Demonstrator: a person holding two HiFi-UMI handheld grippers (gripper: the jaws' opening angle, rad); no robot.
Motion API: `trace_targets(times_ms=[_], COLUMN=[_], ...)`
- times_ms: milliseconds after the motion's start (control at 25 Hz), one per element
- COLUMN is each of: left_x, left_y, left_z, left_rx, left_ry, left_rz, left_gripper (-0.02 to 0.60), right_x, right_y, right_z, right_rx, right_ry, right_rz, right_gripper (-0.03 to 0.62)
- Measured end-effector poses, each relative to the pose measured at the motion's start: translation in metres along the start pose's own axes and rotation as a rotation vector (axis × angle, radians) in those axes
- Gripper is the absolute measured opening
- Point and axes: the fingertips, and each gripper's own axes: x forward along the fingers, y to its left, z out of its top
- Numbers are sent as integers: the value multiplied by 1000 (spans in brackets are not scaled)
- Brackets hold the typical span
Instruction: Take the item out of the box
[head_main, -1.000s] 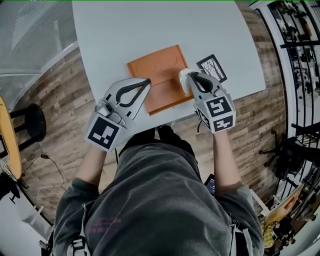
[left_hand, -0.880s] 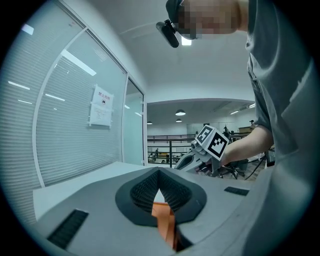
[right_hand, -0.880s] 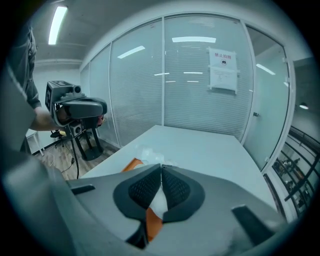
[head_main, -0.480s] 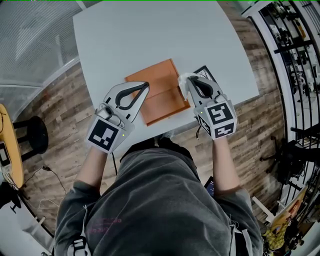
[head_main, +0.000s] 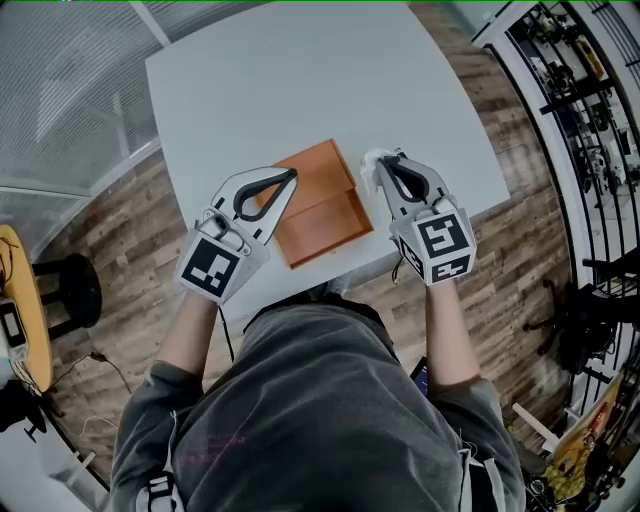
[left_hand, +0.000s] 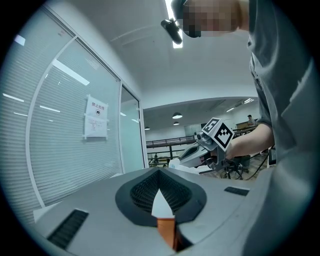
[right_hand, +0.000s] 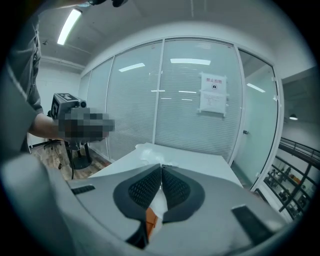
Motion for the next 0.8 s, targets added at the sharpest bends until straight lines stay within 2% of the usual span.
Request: trace_targets(times_ms=[800], left_x=[23], left_y=[2], left_z=[28], left_rx=[56], left_ry=[-36], left_rz=[1], left_gripper=[3], right_x=[-32], right_y=[-28], right_z=[35], right_rx=[-67], right_ry=[-104], right_rz=[-64], right_gripper=[5])
